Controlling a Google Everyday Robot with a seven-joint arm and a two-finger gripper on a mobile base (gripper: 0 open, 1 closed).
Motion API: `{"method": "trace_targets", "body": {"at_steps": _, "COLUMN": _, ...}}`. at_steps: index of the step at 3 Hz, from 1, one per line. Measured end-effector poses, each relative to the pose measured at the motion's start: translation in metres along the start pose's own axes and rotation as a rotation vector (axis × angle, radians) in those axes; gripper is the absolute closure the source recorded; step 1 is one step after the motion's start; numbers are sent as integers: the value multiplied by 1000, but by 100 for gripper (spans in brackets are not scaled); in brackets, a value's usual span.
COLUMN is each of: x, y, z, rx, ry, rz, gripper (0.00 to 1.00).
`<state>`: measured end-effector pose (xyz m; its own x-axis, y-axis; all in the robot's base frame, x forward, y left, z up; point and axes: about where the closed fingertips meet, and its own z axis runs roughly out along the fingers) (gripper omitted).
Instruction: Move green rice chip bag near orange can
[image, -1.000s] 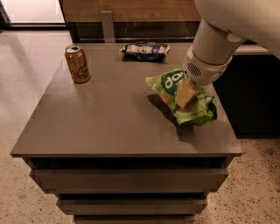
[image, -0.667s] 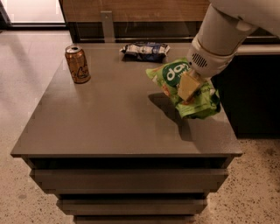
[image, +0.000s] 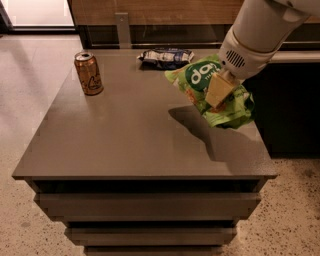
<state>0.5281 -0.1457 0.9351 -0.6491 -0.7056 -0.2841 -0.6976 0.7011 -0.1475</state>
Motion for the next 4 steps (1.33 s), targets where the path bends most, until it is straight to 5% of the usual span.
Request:
{"method": "trace_targets", "body": {"at_steps": 1, "x": -16, "y": -2, "z": -4, "rx": 26, "ry": -5, "rz": -89, "gripper": 100}}
{"method": "trace_targets", "body": {"at_steps": 3, "x": -85, "y": -2, "z": -11, "rx": 111, "ry": 7, "rz": -413, "gripper": 100}}
{"method": "trace_targets", "body": {"at_steps": 4, "x": -113, "y": -6, "z": 3, "rx": 108, "ry": 17, "rz": -515, "gripper": 100}}
